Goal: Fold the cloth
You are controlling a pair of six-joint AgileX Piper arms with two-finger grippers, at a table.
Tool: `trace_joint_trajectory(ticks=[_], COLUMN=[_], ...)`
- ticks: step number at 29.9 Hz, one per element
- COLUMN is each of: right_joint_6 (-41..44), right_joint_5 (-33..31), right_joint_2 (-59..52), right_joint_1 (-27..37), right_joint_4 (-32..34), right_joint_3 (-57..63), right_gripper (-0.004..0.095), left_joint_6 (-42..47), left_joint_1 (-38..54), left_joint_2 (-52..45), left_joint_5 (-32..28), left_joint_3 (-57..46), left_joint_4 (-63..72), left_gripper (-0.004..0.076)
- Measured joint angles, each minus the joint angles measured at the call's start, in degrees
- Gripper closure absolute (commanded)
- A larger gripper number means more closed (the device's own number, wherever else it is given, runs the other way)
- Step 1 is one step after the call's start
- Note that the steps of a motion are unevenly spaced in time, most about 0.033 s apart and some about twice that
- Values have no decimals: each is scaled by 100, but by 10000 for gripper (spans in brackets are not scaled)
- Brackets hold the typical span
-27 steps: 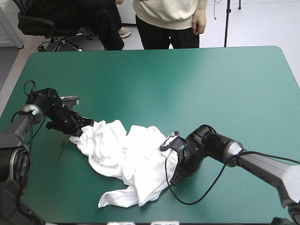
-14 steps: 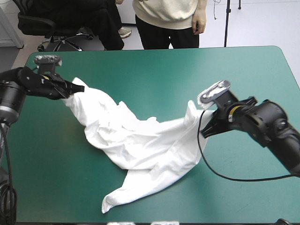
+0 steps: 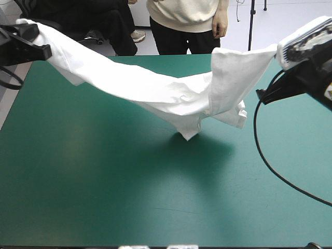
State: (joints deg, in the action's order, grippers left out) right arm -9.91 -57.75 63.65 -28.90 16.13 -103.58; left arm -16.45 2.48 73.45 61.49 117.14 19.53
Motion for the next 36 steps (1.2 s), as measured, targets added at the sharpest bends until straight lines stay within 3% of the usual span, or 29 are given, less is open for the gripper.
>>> trace_joint_trajectory(ticks=[9, 17, 22, 27, 32, 36], right_joint_6=[-819, -936, -717, -101, 545, 1022], right_joint_5=[-235, -846, -1200, -1102, 96, 1231], right_joint_2=[-116, -271, -99, 7, 200, 706], right_joint_1=[0, 0, 0, 0, 0, 88], right_joint_4=[-349, -357, -226, -15, 13, 231], right_joint_3=[-1963, -2554, -2086, -618, 1477, 2697], right_gripper=[911, 911, 911, 912, 912, 912], left_joint_6=[-47, -42, -42, -42, -160, -284], left_joint_1=[0, 0, 0, 0, 0, 0], left_joint_2=[-176, -574, -575, -429, -159, 327], left_joint_5=[386, 428, 677, 564, -344, -1148], left_joint_3=[2242, 2761, 1840, 35, -1801, -2537], left_joint_4=[-279, -459, -480, -549, -620, -618], left_gripper=[741, 741, 741, 741, 741, 741])
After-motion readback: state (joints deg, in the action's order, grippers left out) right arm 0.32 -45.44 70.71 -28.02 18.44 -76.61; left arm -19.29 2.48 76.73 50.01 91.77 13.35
